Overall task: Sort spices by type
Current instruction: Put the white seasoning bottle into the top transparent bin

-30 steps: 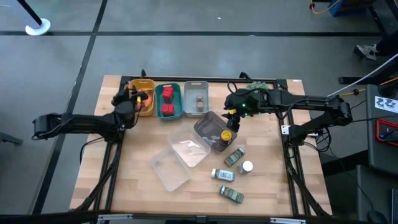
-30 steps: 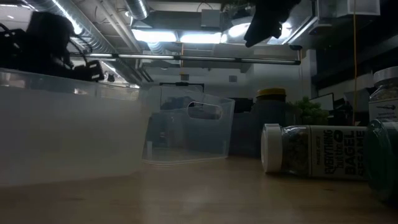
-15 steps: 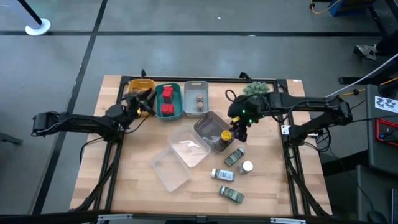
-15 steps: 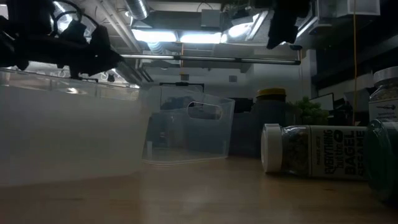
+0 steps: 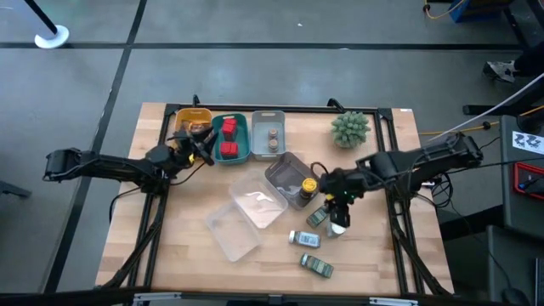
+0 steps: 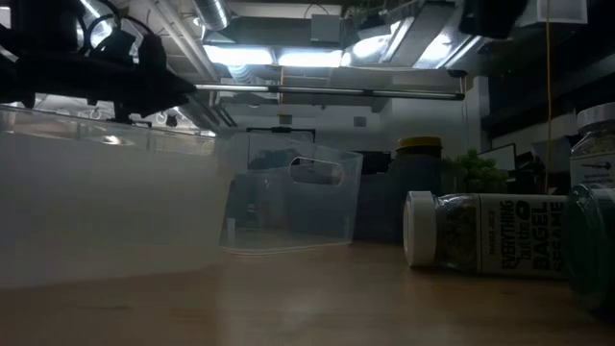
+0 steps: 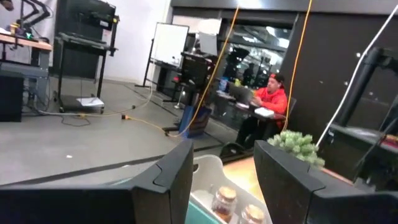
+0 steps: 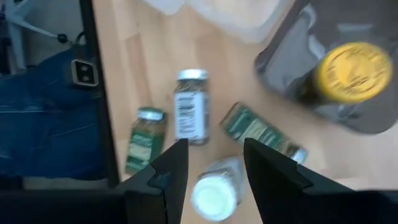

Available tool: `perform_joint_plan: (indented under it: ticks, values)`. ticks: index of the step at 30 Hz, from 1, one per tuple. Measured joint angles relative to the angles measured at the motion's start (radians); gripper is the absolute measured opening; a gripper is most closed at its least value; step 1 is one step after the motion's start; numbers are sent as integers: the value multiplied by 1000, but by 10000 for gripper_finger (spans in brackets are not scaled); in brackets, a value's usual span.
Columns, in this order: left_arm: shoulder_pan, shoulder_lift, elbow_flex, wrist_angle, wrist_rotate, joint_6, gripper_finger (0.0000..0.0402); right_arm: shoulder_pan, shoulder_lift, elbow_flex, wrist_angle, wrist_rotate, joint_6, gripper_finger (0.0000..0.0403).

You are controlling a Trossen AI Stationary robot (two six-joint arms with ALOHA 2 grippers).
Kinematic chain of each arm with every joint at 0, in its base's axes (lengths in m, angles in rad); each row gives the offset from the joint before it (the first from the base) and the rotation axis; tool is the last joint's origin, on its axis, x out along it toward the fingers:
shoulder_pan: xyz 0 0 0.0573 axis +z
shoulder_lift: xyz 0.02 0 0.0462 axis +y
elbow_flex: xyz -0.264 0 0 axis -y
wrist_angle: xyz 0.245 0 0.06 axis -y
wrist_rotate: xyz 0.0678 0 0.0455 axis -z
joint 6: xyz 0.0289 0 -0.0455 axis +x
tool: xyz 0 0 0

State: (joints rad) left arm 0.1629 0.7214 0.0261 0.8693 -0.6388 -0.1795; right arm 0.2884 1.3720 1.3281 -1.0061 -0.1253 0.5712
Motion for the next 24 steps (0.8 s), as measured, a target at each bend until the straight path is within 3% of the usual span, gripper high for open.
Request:
perform_joint_plan:
  ticks: [11,16,24]
  values:
    - [-21,0,0,-24,0,7,155,39,0,0,-17,33,256,163]
    - [-20,0,0,-31,0,11,155,39,35,0,-115,80,300,212]
    - [-20,0,0,-85,-1,7,155,60,120,0,-174,16,305,278]
